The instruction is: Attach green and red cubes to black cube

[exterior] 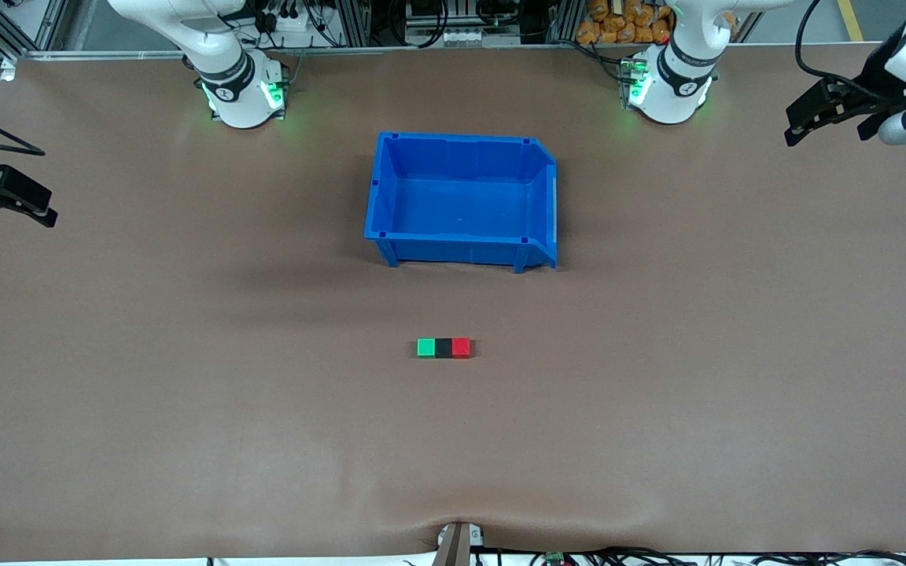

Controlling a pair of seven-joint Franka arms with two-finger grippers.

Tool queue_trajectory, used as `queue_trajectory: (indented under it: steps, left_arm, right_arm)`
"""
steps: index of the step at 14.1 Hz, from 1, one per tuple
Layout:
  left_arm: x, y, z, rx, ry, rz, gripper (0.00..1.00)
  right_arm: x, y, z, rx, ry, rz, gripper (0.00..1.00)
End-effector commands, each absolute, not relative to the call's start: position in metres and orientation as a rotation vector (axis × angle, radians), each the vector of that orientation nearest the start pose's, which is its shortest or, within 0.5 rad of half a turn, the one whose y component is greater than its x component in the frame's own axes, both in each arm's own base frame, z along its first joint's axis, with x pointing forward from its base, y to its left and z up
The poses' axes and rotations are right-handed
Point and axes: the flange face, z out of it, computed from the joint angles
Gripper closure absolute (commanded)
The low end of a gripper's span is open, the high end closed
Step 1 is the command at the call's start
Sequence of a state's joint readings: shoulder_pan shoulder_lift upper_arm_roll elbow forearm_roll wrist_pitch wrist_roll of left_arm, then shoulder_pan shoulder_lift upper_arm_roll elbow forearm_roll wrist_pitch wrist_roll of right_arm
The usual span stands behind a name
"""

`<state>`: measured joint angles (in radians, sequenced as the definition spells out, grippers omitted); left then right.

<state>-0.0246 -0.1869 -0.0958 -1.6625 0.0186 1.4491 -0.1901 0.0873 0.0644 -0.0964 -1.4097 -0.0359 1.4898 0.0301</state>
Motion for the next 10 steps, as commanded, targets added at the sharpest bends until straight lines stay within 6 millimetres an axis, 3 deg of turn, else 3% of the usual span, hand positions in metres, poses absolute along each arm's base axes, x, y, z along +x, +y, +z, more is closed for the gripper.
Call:
queue_trajectory:
  steps: [1,10]
  left_arm:
    - [0.4803,-0.0575,0.6718,-3.102,-0.094,0.050,0.00]
    - [0.4833,-0.0579,0.6742,-3.066,-0.063,0.054,0.00]
  right_arm:
    - [0.5671,-0.0010,0.6627,-3.192,0.049,-0.031,0.00]
    - [0.5671,0.0003,0.6627,-3.197,0.044,-0.032,0.00]
